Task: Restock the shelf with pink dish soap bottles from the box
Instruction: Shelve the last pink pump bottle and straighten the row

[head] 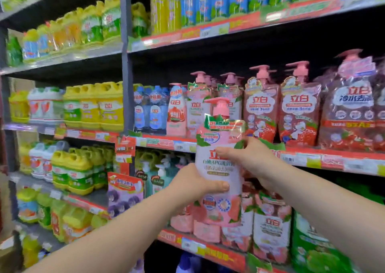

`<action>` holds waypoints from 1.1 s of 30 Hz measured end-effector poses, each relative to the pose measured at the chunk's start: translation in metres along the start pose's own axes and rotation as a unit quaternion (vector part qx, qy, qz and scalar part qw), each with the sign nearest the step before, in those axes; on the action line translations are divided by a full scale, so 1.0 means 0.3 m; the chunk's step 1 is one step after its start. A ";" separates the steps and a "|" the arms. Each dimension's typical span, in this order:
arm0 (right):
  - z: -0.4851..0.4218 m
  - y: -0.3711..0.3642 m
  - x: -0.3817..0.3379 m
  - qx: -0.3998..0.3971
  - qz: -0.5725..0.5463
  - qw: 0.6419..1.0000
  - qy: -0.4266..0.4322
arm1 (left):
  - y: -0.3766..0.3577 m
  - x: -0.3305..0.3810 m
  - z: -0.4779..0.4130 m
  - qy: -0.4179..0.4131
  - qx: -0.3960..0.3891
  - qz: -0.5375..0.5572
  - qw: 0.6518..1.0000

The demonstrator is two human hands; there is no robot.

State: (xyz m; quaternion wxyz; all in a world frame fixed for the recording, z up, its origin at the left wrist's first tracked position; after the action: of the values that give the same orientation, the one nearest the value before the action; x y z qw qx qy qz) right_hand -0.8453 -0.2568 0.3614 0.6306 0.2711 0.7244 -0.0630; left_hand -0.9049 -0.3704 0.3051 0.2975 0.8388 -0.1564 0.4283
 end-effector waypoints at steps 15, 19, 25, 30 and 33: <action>-0.281 0.146 -0.252 0.200 -0.004 0.977 0.077 | 0.066 0.109 -0.519 -0.163 -0.114 0.071 0.978; -0.345 0.180 -0.336 0.213 0.006 0.970 0.119 | 0.096 0.174 -0.623 -0.212 -0.096 0.049 0.971; -0.460 0.203 -0.392 0.225 0.024 0.961 0.156 | 0.173 0.191 -0.760 -0.241 -0.027 -0.148 0.959; -0.550 0.205 -0.371 0.236 0.049 0.958 0.157 | 0.315 0.245 -0.789 -0.301 0.143 -0.433 0.838; -0.584 0.196 -0.350 0.237 0.083 0.953 0.168 | 0.385 0.258 -0.814 -0.326 0.185 -0.468 0.801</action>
State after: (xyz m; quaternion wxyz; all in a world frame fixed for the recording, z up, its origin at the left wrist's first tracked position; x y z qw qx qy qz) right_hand -0.9654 -0.1641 0.5101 0.4201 0.4786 0.7593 -0.1342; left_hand -1.0720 -0.3059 0.5216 0.2327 0.9393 0.2490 -0.0406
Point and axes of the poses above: each hand's wrist, its own z-axis away from the middle knuckle, its own y-axis out of the back of the hand, x = y × z, the point moved 10 cm from there along -z, towards the middle knuckle, and after that the axes turned 11 degrees about -y, right-handed, at the moved point
